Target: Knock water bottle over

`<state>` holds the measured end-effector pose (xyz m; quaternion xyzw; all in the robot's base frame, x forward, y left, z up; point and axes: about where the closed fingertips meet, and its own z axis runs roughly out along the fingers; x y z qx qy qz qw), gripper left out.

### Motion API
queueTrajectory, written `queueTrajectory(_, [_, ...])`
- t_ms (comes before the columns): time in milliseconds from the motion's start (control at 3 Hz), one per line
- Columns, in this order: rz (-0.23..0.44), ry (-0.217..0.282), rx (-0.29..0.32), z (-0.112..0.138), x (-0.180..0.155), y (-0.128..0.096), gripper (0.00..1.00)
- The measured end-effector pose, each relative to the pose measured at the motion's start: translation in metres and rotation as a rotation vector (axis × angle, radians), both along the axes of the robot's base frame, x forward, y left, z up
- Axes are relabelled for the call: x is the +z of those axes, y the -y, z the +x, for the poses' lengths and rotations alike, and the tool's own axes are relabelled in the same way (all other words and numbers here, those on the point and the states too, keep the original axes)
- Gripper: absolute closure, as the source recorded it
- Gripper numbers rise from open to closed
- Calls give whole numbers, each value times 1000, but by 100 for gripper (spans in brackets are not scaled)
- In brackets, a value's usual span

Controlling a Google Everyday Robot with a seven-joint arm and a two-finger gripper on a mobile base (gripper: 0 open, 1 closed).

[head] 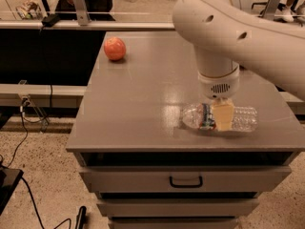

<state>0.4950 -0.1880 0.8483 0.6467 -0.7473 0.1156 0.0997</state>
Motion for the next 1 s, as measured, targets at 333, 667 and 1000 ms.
queueTrajectory(333, [2,4,1,1,-1,0,12])
queueTrajectory(667, [17,30,9,8,-2,-4,0])
queueTrajectory(1000, [17,30,9,8,-2,-4,0])
